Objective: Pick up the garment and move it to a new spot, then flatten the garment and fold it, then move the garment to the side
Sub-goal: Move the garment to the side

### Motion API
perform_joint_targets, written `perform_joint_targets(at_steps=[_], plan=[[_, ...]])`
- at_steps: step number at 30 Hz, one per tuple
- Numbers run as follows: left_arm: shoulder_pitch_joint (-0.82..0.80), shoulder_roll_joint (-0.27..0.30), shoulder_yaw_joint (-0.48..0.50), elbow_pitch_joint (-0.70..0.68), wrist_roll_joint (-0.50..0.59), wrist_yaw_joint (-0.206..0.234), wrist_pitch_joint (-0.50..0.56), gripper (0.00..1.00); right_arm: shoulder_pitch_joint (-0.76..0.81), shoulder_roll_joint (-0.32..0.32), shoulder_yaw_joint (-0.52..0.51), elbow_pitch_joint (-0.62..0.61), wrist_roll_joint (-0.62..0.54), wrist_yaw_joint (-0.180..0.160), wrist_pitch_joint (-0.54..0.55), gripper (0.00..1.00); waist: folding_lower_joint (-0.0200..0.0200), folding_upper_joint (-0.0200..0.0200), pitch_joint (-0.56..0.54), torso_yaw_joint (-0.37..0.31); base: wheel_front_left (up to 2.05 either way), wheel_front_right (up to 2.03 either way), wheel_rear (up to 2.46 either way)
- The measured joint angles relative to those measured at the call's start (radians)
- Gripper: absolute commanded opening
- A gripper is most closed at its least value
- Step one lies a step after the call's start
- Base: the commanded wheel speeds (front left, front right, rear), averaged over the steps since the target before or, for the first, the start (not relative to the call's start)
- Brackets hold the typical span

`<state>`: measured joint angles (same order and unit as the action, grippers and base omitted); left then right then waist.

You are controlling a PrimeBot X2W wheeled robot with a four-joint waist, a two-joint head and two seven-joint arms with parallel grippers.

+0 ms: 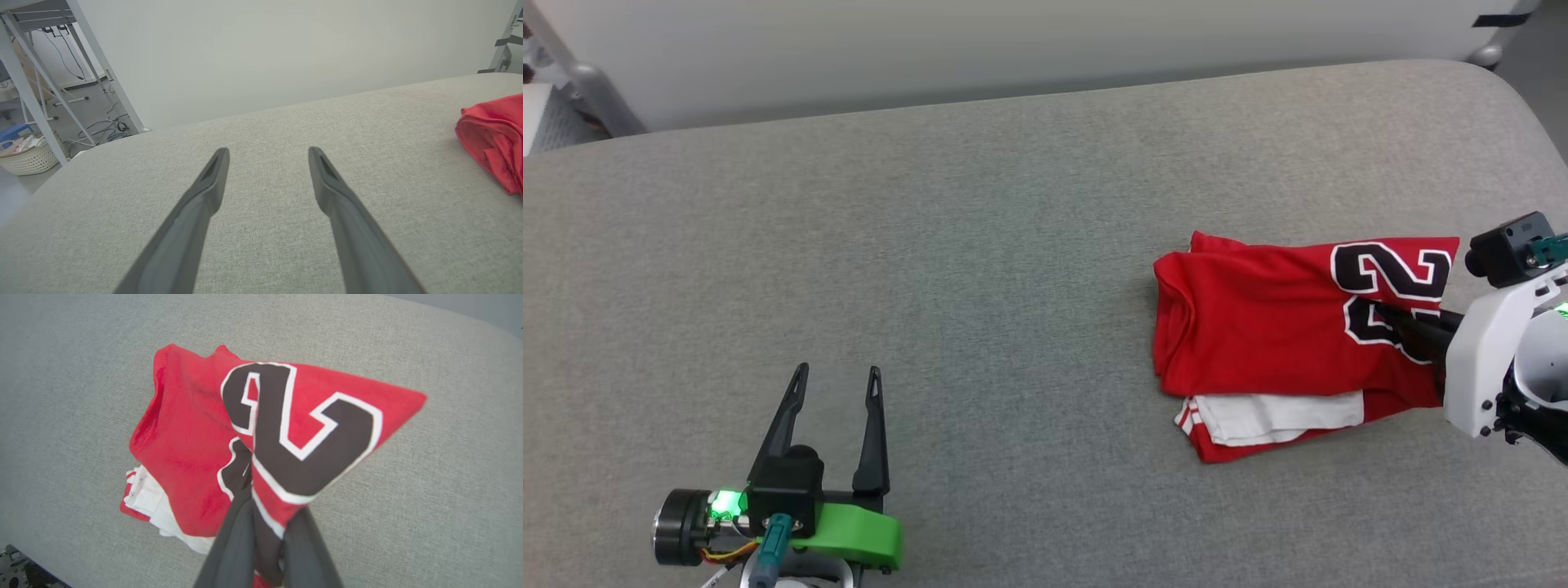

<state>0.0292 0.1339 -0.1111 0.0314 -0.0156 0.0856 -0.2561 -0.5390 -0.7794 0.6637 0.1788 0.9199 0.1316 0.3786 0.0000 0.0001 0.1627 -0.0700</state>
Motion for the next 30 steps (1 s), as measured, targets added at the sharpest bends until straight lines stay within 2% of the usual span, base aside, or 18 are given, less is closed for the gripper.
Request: perform_joint_targets(at_steps=[4,9,22,27,30], plan=[[-0.014,0.006,-0.001,-0.008,0.003,0.000,0.000,1.00,-0.009,-0.007,-0.021,0.010,-0.026,0.000,-0.027,0.00,0.0000,0.0000,0.018,-0.040,0.00,0.00,0.00],[-0.038,0.018,0.000,-0.025,0.006,0.000,0.000,1.00,-0.051,-0.021,-0.057,0.047,-0.074,0.000,-0.058,0.00,0.0000,0.0000,0.064,-0.057,0.00,0.00,0.00],[-0.133,0.055,0.022,-0.089,0.006,0.008,0.000,1.00,-0.221,-0.184,-0.146,0.215,-0.214,0.000,-0.021,0.00,0.0001,0.0000,0.264,-0.053,0.00,0.00,0.00],[-0.178,0.066,0.020,-0.115,0.007,0.008,0.000,1.00,-0.270,-0.224,-0.200,0.325,-0.234,0.000,-0.040,0.00,0.0002,0.0000,0.350,-0.051,0.00,0.00,0.00],[-0.186,0.073,0.019,-0.128,0.009,0.008,0.000,1.00,-0.304,-0.225,-0.220,0.378,-0.254,0.000,-0.058,0.00,0.0002,0.0000,0.384,-0.048,0.00,0.00,0.00]])
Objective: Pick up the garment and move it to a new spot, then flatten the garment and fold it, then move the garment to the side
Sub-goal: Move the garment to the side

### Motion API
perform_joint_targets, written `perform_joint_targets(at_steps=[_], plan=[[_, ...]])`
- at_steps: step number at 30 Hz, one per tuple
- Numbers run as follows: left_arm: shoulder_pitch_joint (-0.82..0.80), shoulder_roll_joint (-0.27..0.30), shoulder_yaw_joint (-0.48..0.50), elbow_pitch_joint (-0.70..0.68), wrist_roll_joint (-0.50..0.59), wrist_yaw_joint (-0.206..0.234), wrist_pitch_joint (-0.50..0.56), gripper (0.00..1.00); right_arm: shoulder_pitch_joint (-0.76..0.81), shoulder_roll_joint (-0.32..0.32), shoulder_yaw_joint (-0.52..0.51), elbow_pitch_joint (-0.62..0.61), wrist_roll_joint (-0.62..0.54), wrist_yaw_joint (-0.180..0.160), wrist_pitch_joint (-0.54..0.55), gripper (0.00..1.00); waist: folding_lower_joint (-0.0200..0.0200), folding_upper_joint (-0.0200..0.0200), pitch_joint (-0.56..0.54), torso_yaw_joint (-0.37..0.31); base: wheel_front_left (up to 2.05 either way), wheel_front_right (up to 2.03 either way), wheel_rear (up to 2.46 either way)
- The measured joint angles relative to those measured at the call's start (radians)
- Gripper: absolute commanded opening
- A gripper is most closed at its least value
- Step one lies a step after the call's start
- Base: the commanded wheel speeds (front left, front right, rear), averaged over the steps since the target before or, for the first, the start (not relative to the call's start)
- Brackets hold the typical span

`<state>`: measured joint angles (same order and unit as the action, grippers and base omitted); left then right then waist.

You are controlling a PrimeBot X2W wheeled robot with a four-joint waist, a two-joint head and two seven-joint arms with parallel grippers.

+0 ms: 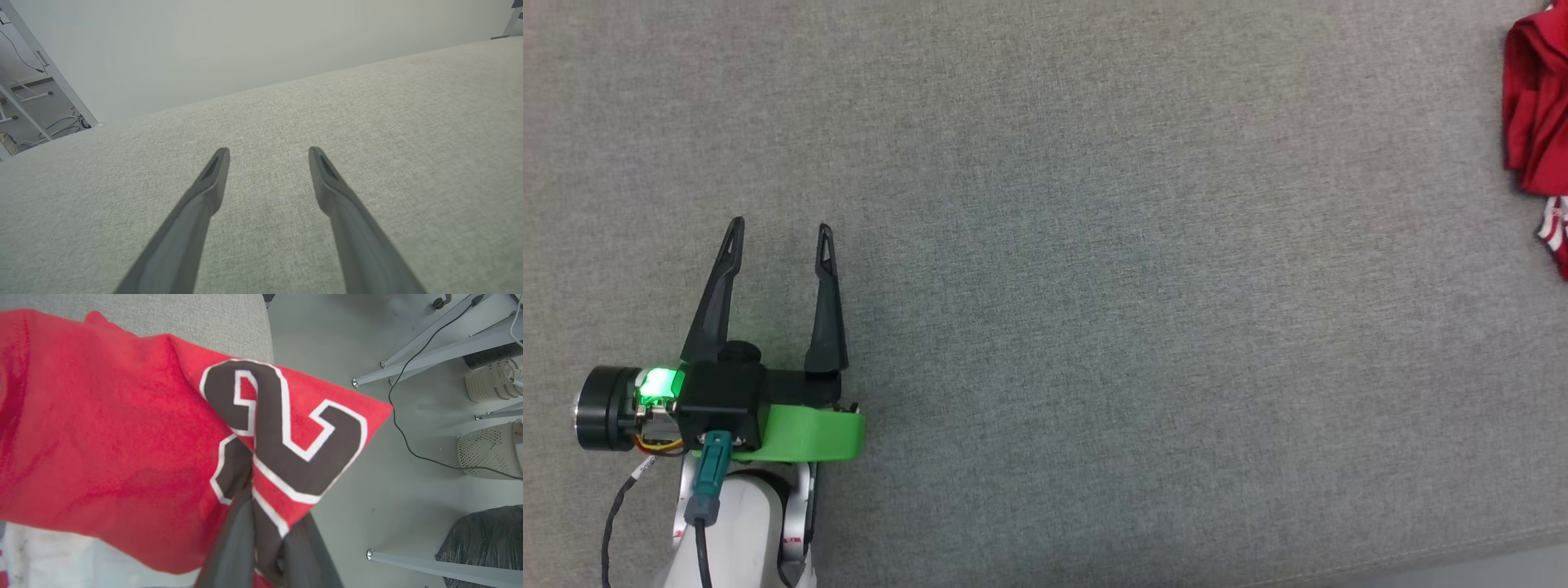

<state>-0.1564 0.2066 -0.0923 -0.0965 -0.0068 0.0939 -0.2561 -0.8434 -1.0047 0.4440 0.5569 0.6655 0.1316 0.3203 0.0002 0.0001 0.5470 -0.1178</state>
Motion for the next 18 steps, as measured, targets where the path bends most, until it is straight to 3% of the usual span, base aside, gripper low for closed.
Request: perform_joint_targets(at_steps=[7,8,9,10,18], plan=[[-0.016,0.010,-0.007,-0.010,0.000,0.010,0.000,1.00,-0.084,0.027,-0.023,0.110,-0.042,0.000,-0.039,0.00,0.0000,0.0000,0.051,0.015,0.00,0.00,0.00],[-0.016,0.010,-0.007,-0.010,0.000,0.014,0.000,1.00,-0.093,0.037,-0.026,0.128,-0.049,0.000,-0.048,0.12,-0.0001,0.0000,0.053,0.018,0.00,0.00,0.00],[-0.015,0.011,-0.008,-0.009,0.000,0.017,0.000,1.00,-0.099,0.045,-0.026,0.141,-0.053,0.000,-0.053,0.44,0.0000,0.0000,0.052,0.020,0.00,0.00,0.00],[-0.015,0.011,-0.009,-0.007,0.000,0.017,0.000,1.00,-0.102,0.055,-0.025,0.155,-0.058,0.000,-0.056,1.00,0.0000,-0.0001,0.049,0.022,0.00,0.00,0.00],[-0.005,0.006,-0.024,0.021,0.000,0.029,0.000,1.00,-0.094,0.077,-0.033,0.239,-0.079,0.000,-0.203,1.00,-0.0001,0.0000,-0.024,0.032,0.00,0.00,0.00]])
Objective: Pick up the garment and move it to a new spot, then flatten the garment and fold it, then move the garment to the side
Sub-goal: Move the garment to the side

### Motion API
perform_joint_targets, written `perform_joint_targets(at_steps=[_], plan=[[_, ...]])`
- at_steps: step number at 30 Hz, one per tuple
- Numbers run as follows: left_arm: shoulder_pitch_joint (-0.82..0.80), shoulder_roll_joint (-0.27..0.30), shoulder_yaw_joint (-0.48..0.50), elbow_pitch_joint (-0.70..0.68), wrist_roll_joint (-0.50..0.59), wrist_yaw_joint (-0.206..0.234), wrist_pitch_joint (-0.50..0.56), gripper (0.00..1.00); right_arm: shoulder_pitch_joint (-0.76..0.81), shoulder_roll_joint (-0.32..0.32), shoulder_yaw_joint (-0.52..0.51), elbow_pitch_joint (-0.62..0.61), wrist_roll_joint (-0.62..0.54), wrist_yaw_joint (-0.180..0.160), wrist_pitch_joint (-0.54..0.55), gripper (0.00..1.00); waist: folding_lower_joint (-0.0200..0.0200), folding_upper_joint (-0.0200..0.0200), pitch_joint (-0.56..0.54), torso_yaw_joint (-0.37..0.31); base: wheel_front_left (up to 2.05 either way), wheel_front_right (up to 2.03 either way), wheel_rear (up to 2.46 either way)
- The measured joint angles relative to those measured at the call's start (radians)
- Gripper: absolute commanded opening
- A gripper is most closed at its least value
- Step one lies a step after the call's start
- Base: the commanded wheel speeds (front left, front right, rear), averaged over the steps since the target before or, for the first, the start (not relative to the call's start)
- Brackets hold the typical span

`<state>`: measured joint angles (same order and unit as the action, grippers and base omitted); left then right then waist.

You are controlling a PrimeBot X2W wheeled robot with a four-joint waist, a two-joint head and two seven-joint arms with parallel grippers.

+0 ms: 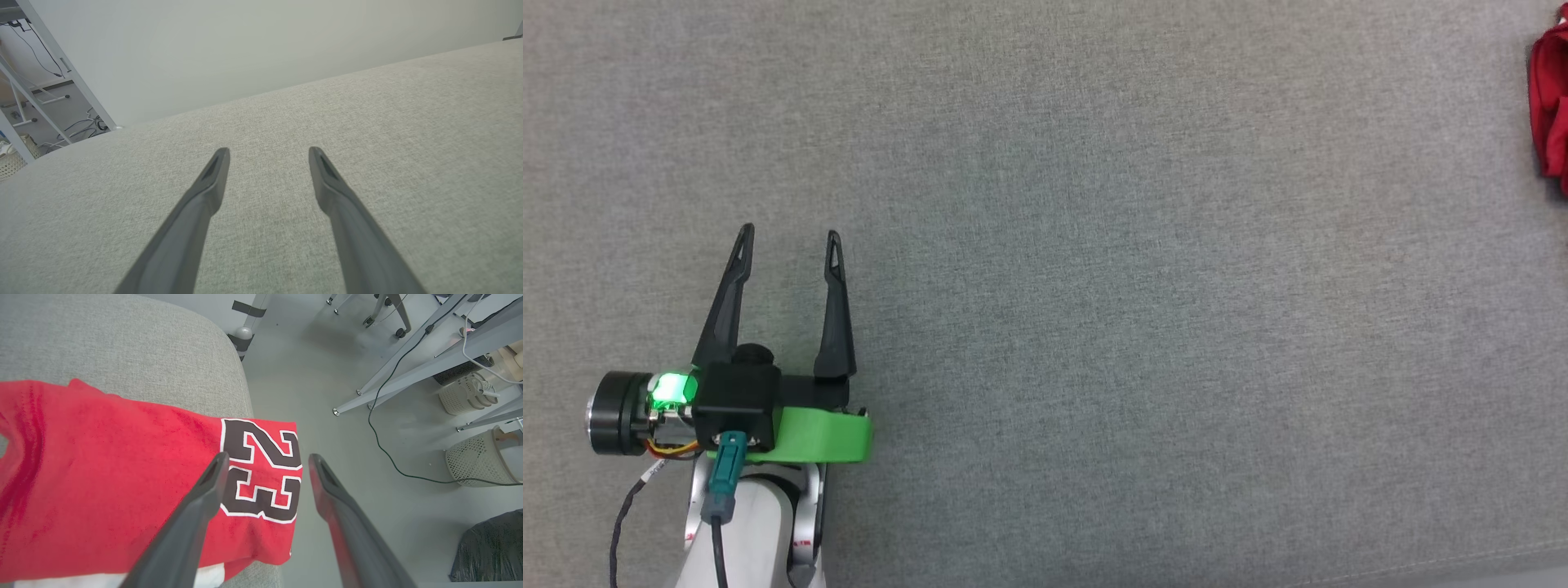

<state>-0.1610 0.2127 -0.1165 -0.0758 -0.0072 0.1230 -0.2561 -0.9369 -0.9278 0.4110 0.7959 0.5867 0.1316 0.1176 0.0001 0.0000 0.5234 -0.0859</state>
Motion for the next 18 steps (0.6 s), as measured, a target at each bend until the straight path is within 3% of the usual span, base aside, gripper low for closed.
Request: perform_joint_targets(at_steps=[5,10,15,18], plan=[[0.045,-0.003,0.000,0.008,-0.003,0.006,0.000,1.00,0.040,0.017,-0.022,0.020,-0.044,0.000,-0.177,1.00,-0.0001,0.0000,-0.072,0.007,0.00,0.00,0.00],[0.104,-0.010,0.009,0.022,-0.013,0.013,0.000,1.00,0.093,0.086,-0.062,0.006,-0.072,0.000,-0.332,1.00,-0.0001,0.0000,-0.155,0.014,0.00,0.00,0.00],[0.141,-0.021,0.016,0.037,-0.020,0.013,0.000,1.00,0.162,0.187,-0.162,-0.092,-0.137,0.000,-0.370,1.00,-0.0002,0.0000,-0.231,0.023,0.00,0.00,0.00],[0.155,-0.025,0.017,0.047,-0.020,0.013,0.000,1.00,0.237,0.277,-0.267,-0.234,-0.216,0.000,-0.371,1.00,-0.0002,0.0000,-0.273,0.032,0.00,0.00,0.00]])
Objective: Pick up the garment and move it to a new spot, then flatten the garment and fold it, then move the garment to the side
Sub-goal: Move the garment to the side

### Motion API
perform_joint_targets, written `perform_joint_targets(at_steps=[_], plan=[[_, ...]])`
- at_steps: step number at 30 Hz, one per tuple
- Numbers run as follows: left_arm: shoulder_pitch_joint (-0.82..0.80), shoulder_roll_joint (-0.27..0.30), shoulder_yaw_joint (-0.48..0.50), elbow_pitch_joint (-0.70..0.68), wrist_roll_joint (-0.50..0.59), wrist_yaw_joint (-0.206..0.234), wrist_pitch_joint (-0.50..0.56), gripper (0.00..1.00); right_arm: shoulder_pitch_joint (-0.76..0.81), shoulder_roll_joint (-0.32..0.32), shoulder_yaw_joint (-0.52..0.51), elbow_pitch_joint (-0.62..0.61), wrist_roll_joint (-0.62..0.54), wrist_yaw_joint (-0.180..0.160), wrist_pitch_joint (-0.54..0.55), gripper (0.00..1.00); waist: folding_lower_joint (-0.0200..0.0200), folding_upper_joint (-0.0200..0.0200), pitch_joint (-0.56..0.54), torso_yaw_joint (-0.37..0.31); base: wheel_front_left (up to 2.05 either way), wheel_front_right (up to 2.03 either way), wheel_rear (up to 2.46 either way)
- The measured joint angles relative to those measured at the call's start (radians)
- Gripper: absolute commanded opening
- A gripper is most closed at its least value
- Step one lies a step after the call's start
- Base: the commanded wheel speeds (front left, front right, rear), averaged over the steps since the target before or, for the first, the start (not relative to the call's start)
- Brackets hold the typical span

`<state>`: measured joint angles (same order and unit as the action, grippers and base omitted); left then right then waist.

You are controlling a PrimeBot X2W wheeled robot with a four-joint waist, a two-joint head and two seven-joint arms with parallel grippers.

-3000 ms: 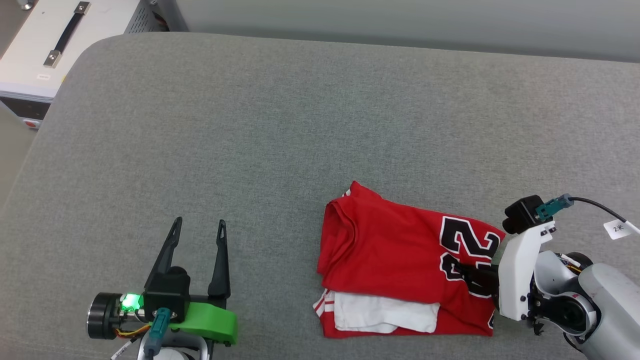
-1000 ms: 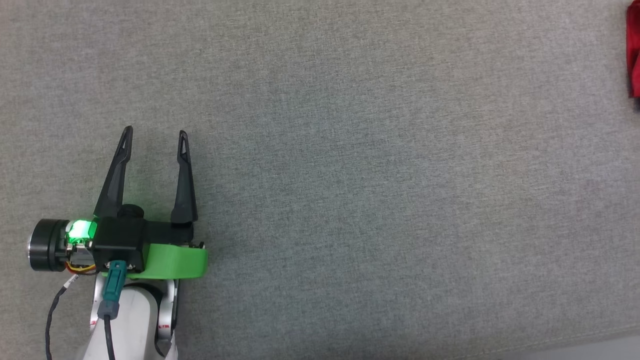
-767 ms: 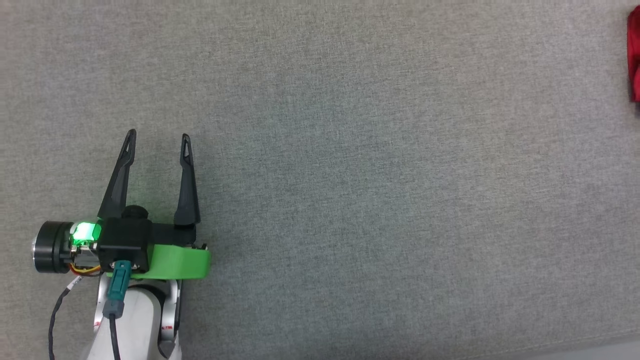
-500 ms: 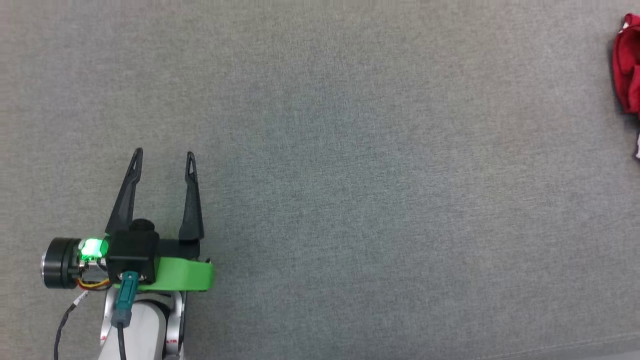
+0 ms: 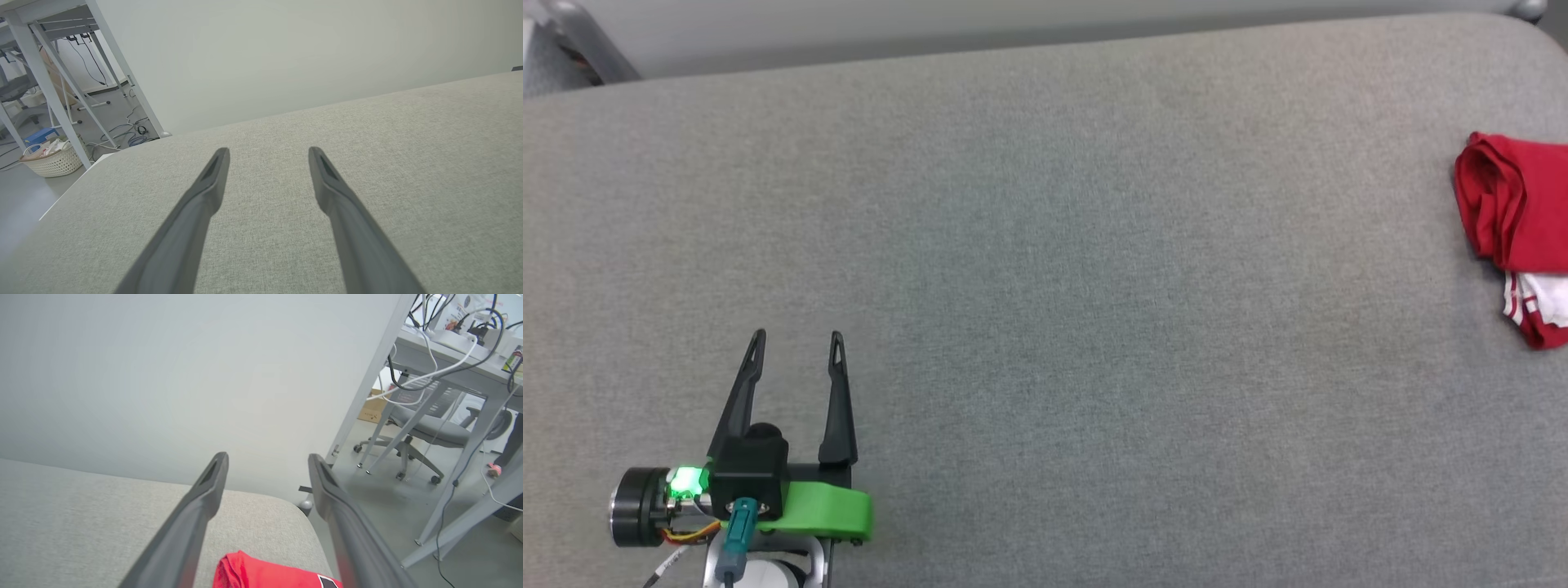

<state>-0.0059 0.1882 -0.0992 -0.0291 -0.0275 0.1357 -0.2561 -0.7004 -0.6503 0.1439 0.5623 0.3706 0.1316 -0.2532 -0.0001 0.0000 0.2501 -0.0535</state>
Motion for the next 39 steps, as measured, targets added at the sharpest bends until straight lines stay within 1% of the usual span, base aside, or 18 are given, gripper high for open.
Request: perform_joint_targets(at_steps=[3,4,6,9,13,18,19,23,28,39], plan=[[0.014,-0.002,0.005,0.016,-0.002,-0.002,0.000,1.00,0.105,0.116,-0.095,-0.181,-0.089,0.000,-0.003,1.00,0.0000,0.0000,-0.040,0.011,0.00,0.00,0.00],[0.017,-0.002,0.007,0.019,-0.005,-0.004,0.000,1.00,0.138,0.149,-0.111,-0.229,-0.109,0.000,-0.004,1.00,0.0000,0.0000,-0.050,0.015,0.00,0.00,0.00],[0.025,-0.003,0.010,0.022,-0.008,-0.008,0.000,1.00,0.219,0.213,-0.131,-0.329,-0.147,0.000,-0.004,1.00,0.0000,0.0000,-0.073,0.023,0.00,0.00,0.00],[0.028,-0.006,0.015,0.027,-0.008,-0.012,0.000,1.00,0.315,0.293,-0.141,-0.435,-0.189,0.000,-0.004,1.00,0.0000,0.0000,-0.102,0.036,0.00,0.00,0.00],[0.032,-0.008,0.022,0.034,-0.009,-0.020,0.000,1.00,0.423,0.380,-0.127,-0.512,-0.224,0.000,-0.004,1.00,0.0000,0.0000,-0.135,0.056,0.00,0.00,0.00],[0.038,-0.015,0.025,0.045,-0.009,-0.035,0.000,1.00,0.537,0.450,-0.123,-0.528,-0.235,0.000,-0.004,1.00,0.0000,0.0000,-0.159,0.084,0.00,0.00,0.00],[0.043,-0.018,0.024,0.049,-0.009,-0.041,0.000,1.00,0.600,0.492,-0.139,-0.532,-0.238,0.000,-0.004,1.00,0.0000,0.0000,-0.172,0.097,0.00,0.00,0.00],[0.055,-0.023,0.027,0.049,-0.009,-0.045,0.000,1.00,0.671,0.523,-0.142,-0.542,-0.256,0.000,-0.004,1.00,0.0000,0.0000,-0.187,0.109,0.00,0.00,0.00],[0.075,-0.027,0.027,0.047,-0.009,-0.061,0.000,1.00,0.735,0.549,-0.143,-0.563,-0.275,0.000,-0.004,1.00,0.0000,0.0000,-0.205,0.115,0.00,0.00,0.00],[0.102,-0.033,0.030,0.046,-0.008,-0.080,0.000,1.00,0.831,0.581,-0.156,-0.620,-0.304,0.000,-0.004,1.00,0.0000,0.0000,-0.230,0.133,0.00,0.00,0.00]])
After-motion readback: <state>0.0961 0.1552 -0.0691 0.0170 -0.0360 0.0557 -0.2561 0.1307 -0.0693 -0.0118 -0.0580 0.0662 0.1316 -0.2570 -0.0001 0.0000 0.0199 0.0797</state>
